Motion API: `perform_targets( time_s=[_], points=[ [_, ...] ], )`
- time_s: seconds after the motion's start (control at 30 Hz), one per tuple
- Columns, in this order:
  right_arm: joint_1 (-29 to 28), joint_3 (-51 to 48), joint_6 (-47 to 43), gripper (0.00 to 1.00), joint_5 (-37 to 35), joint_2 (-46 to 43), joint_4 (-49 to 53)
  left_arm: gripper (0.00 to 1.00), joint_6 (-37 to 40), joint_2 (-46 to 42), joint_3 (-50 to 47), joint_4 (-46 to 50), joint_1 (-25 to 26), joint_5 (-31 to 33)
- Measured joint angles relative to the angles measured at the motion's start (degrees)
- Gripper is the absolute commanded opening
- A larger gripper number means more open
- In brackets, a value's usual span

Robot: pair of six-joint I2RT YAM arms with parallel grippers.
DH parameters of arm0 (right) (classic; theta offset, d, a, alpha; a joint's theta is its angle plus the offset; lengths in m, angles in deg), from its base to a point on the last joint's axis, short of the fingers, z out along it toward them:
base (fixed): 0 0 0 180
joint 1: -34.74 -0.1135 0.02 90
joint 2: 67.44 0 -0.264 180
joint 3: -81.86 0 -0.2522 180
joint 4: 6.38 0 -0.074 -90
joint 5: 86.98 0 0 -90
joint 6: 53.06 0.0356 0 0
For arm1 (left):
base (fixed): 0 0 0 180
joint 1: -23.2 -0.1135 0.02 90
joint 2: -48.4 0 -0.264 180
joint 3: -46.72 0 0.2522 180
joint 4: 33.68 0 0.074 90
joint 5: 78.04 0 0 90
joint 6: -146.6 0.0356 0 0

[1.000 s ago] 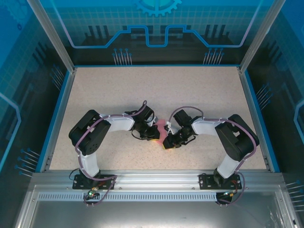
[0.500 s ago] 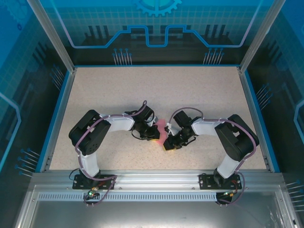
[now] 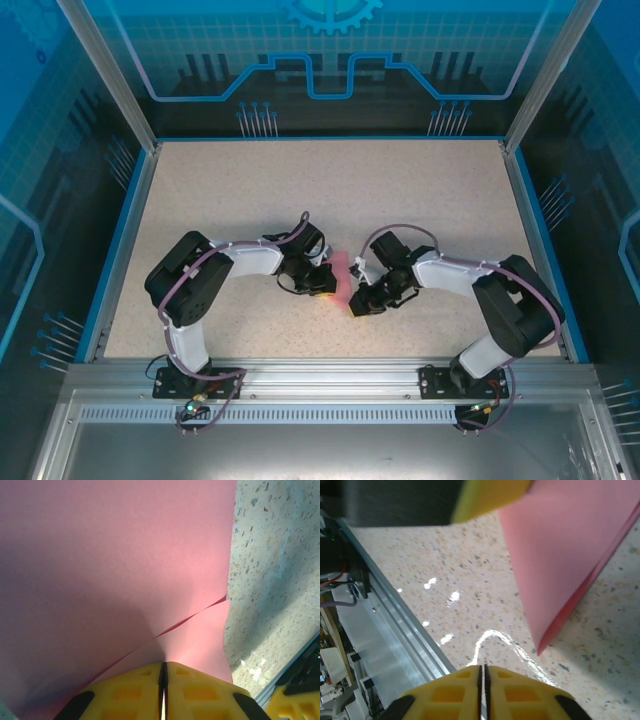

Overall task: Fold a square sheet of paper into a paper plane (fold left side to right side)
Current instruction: Third fold the triangle at the center of the table.

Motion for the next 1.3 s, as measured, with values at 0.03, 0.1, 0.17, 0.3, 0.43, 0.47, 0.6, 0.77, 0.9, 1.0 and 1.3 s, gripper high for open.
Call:
perform_targets(
  time_s=[0.03,0.1,0.17,0.3,0.43,0.47,0.6,0.77,0.9,1.0,1.3],
  points=[
    [0.0,0.3,0.3,0.04,0.0,0.0,-0.2,0.12,0.0,0.0,0.0,0.0,0.0,0.0],
    [0.0,0.8,1.4,0.01,-0.3,0.8,-0.8,0.12,0.0,0.0,0.0,0.0,0.0,0.0],
    [0.0,1.4,2.4,0.00,-0.8,2.7,-1.6,0.12,0.0,0.0,0.0,0.0,0.0,0.0],
    [-0.1,2.2,3.5,0.00,-1.8,6.3,-2.8,0.12,0.0,0.0,0.0,0.0,0.0,0.0],
    [-0.3,2.2,4.0,0.00,-3.2,8.3,-2.8,0.12,0.0,0.0,0.0,0.0,0.0,0.0],
    [-0.4,2.1,4.3,0.00,-3.5,8.5,-3.0,0.12,0.0,0.0,0.0,0.0,0.0,0.0],
    [-0.3,1.6,5.5,0.00,-3.6,8.7,-3.8,0.15,0.0,0.0,0.0,0.0,0.0,0.0],
    [0.8,-0.2,7.1,0.00,-1.6,8.7,-6.4,0.20,0.0,-1.1,0.1,0.2,0.4,0.9],
    [1.2,-0.7,7.3,0.00,-0.7,8.7,-7.2,0.19,0.0,-4.2,0.1,1.2,0.5,2.4],
    [1.2,-0.7,7.3,0.00,-0.7,8.7,-7.2,0.17,0.0,-7.6,0.1,1.2,1.2,2.9],
    [1.2,-0.7,7.3,0.00,-0.7,8.7,-7.2,0.12,-1.5,-11.3,-4.0,-2.8,6.4,2.3]
  ],
)
